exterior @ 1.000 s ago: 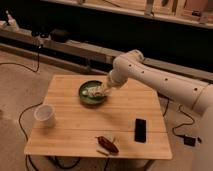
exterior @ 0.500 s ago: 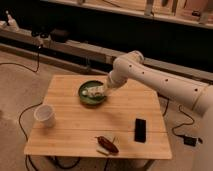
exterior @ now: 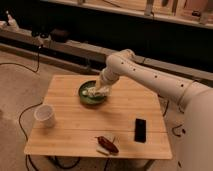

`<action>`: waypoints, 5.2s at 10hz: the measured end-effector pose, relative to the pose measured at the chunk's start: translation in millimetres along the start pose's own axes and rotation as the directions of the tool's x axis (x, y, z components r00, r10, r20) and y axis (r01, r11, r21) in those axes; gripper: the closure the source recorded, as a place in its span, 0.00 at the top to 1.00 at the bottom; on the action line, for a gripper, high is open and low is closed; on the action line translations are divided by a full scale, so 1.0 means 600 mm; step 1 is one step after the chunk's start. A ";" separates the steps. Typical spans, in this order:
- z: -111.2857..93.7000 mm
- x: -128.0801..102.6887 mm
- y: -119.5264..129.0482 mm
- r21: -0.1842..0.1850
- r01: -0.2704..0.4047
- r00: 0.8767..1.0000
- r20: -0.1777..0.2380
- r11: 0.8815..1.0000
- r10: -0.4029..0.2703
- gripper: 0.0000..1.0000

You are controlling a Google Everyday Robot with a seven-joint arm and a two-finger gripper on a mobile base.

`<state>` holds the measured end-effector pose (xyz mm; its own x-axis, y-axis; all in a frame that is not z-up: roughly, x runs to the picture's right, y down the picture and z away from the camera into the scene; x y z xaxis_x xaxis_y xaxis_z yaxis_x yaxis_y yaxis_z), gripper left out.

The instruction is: Push the ceramic bowl across the table

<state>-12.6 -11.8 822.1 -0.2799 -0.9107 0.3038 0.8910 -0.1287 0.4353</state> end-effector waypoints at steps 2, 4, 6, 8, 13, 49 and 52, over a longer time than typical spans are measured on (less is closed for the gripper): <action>0.023 0.007 -0.022 0.034 0.001 1.000 0.029 0.999 -0.002 0.54; 0.045 0.007 -0.038 0.073 -0.003 0.998 0.061 0.997 -0.001 0.47; 0.069 0.008 -0.060 0.102 0.003 0.996 0.092 0.995 -0.012 0.26; 0.090 0.007 -0.076 0.110 0.016 0.993 0.115 0.994 -0.028 0.08; 0.154 -0.022 -0.076 0.071 0.028 0.981 0.189 0.997 -0.041 0.00; 0.162 -0.209 0.060 -0.057 0.054 0.856 0.517 0.997 -0.017 0.00; 0.167 -0.246 0.061 -0.036 0.061 0.819 0.573 0.997 -0.029 0.00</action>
<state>25.3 157.4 878.0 -0.4602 -0.5174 0.7215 0.8846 -0.1981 0.4222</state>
